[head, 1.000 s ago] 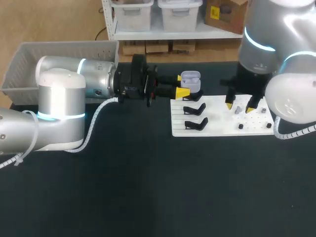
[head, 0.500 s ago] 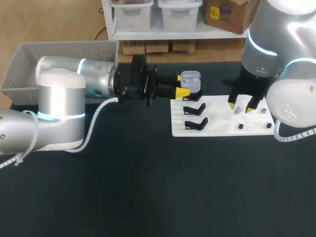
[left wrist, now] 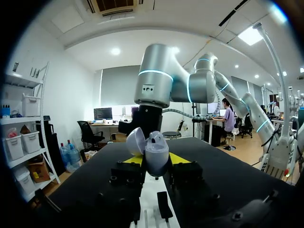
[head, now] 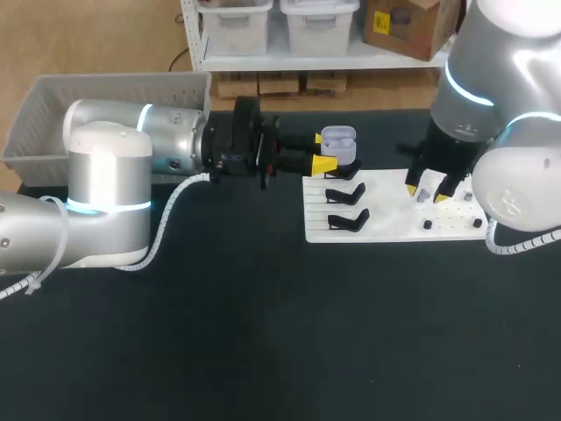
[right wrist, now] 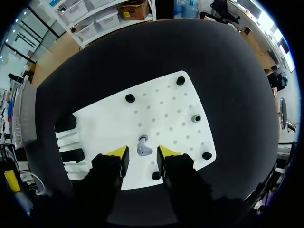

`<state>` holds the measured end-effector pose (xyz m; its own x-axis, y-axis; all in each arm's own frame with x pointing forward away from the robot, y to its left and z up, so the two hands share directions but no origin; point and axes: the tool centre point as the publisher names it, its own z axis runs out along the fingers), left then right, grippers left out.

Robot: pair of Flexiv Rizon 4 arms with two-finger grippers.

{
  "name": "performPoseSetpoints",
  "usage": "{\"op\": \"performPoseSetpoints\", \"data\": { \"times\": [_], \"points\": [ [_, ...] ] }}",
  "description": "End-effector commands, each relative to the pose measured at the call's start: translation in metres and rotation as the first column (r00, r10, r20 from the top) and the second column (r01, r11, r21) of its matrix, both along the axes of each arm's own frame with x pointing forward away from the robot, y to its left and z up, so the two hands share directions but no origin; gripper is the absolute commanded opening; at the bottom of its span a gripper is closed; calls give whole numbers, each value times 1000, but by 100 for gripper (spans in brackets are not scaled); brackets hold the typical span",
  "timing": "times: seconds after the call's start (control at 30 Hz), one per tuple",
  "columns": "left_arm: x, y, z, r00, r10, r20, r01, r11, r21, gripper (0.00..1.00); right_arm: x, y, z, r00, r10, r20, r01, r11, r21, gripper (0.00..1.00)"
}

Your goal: Pick up each earbud case from the left stands, insert the matching earbuds, close the lid, and place the case in the box.

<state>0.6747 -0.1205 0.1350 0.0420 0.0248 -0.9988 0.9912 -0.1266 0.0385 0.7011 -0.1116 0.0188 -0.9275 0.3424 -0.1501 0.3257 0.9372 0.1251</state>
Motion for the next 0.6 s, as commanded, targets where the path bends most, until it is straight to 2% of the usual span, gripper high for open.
{"op": "performPoseSetpoints", "data": {
  "times": [0.03, 0.6],
  "points": [
    [0, 0, -1, 1000, 2, 2, -2, 1000, -2, 0, 4, -1, -4, 1000, -1, -4, 1, 1000, 6, 35],
    [0, 0, -1, 1000, 2, 2, -2, 1000, -2, 0, 6, 1, -9, 1000, -7, 0, 7, 1000, 22, 29]
  ]
}}
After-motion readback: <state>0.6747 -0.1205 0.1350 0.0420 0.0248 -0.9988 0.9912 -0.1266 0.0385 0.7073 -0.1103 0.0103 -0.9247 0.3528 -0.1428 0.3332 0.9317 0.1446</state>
